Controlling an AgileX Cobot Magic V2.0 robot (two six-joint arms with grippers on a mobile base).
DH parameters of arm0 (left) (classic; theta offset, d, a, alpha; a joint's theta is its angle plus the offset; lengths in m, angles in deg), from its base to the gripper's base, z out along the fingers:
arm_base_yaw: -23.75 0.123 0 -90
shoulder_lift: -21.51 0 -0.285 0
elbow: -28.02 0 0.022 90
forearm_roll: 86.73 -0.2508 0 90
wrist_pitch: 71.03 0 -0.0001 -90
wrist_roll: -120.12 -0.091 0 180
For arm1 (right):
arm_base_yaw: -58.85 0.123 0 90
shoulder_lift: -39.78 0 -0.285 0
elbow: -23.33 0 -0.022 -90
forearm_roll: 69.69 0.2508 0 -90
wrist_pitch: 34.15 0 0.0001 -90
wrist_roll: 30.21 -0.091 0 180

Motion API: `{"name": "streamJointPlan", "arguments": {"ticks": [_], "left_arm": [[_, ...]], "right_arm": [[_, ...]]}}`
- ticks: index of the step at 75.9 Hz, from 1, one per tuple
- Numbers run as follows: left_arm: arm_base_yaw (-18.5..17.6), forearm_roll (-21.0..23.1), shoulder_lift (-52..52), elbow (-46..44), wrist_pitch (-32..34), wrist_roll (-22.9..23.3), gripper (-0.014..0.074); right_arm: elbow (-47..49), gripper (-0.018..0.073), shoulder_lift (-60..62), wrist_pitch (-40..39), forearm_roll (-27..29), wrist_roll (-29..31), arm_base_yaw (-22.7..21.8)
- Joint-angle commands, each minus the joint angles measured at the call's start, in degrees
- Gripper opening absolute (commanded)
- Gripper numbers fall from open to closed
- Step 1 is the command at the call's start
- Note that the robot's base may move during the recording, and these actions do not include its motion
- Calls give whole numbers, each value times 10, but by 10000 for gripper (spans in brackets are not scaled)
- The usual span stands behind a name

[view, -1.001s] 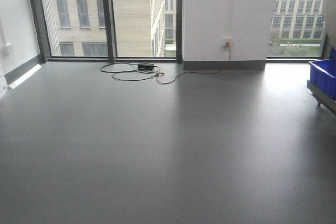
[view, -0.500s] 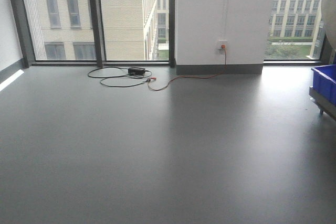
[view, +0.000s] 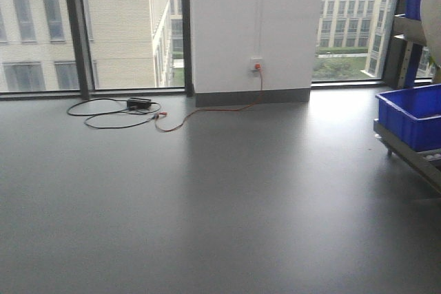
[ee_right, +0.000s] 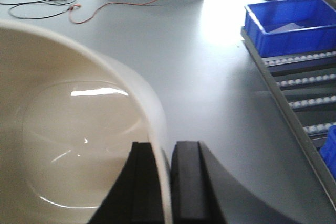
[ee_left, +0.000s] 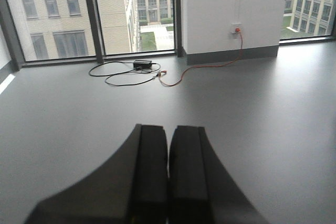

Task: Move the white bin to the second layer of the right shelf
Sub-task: 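Turn the base toward the roller shelf with blue crates, then drive up close to the roller shelf's second layer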

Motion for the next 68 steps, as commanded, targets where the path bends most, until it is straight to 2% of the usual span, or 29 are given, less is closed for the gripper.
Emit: {"name": "streamJointPlan", "arguments": {"ticks": [1,68], "left_arm": [[-2,0,-8,21,50,3,85],[-2,0,-8,21,50,3,85]], "right_arm": [[19,48,0,-59,5,0,1],[19,48,0,-59,5,0,1]]}}
